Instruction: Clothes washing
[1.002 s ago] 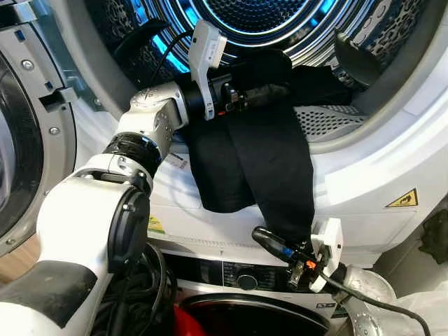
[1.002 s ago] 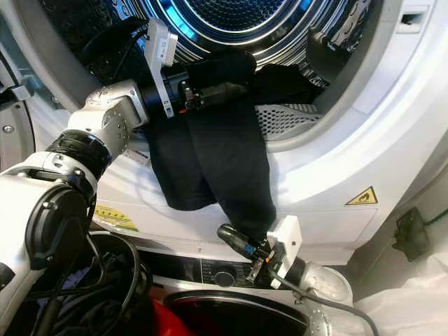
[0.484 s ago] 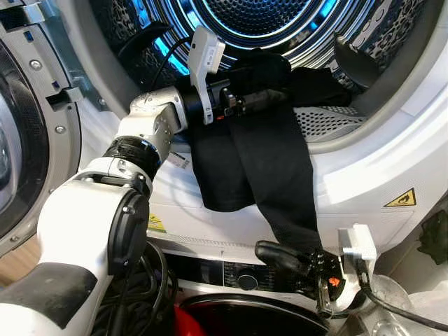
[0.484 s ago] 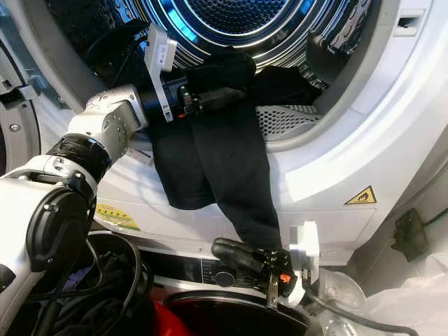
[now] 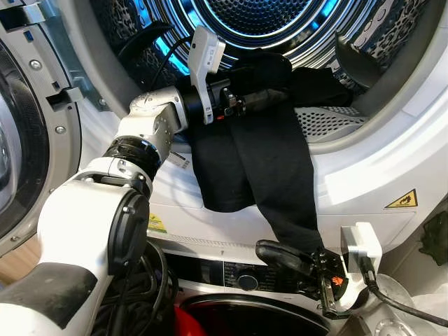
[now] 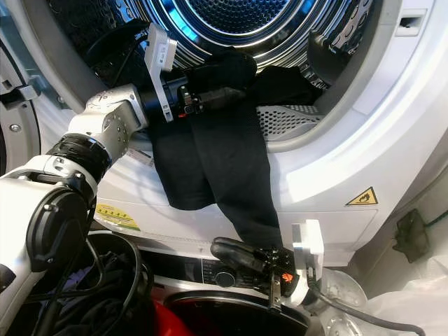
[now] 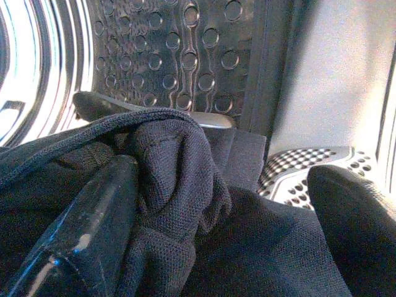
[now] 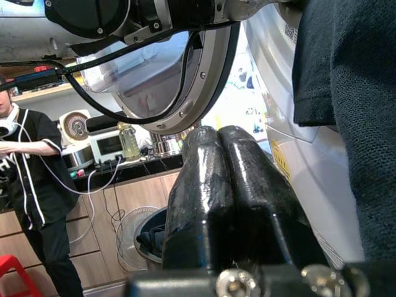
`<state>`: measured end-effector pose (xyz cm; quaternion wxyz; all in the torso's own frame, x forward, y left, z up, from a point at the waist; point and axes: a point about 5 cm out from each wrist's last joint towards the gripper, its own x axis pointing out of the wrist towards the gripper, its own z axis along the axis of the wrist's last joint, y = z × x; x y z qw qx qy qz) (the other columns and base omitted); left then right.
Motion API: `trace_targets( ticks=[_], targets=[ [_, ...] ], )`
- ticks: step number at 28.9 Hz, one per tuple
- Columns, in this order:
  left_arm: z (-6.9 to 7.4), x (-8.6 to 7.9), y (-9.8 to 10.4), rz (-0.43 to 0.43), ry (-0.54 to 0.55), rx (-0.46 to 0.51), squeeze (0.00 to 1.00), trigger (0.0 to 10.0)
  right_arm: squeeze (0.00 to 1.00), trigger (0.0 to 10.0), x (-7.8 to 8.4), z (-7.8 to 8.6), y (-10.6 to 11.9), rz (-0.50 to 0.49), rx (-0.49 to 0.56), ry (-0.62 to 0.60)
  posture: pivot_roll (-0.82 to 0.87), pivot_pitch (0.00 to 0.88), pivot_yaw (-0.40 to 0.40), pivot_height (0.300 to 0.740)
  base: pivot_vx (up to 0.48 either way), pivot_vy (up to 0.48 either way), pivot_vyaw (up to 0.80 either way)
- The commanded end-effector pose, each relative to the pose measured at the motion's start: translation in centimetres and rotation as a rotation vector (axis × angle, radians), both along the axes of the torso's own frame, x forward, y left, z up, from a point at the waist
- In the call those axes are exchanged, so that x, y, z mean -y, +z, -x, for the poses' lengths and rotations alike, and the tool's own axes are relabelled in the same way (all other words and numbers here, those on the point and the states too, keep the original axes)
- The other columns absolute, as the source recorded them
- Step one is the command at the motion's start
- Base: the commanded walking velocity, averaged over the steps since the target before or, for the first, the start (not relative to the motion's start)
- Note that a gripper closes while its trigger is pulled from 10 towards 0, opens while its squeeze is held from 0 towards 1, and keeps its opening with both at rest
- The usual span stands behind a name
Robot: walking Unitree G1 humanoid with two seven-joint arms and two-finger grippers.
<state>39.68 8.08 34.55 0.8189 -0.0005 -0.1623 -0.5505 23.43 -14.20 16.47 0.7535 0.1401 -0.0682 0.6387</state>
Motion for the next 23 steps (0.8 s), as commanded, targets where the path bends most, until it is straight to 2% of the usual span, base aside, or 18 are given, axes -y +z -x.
trace_targets(
  ticks=[1, 17, 20, 22, 23],
  targets=[
    [0.0, -0.4, 0.2, -0.009, 0.000, 0.007, 1.00, 10.0, 0.00, 10.0, -0.5, 0.4, 0.6, -0.003, 0.024, 0.035, 0.01, 0.000, 0.100, 0.740, 0.000, 0.000, 0.00],
    [0.0, -0.4, 0.3, -0.003, -0.002, 0.006, 1.00, 10.0, 0.00, 10.0, -0.5, 1.2, 0.1, 0.025, -0.010, 0.102, 0.01, 0.000, 0.098, 0.740, 0.000, 0.000, 0.00],
    [0.1, -0.4, 0.3, -0.003, -0.004, 0.007, 1.00, 10.0, 0.00, 10.0, -0.6, 1.6, -0.6, 0.092, -0.028, 0.130, 0.01, 0.000, 0.095, 0.740, 0.000, 0.000, 0.00],
    [0.1, -0.4, 0.3, -0.003, -0.004, 0.007, 1.00, 10.0, 0.00, 10.0, -0.6, 1.6, -0.6, 0.092, -0.028, 0.130, 0.01, 0.000, 0.095, 0.740, 0.000, 0.000, 0.00],
    [0.1, -0.4, 0.2, -0.003, -0.004, 0.006, 1.00, 10.0, 0.00, 10.0, -0.6, 2.0, -1.3, 0.156, -0.038, 0.158, 0.00, 0.000, 0.096, 0.740, 0.000, 0.000, 0.00]
  ],
)
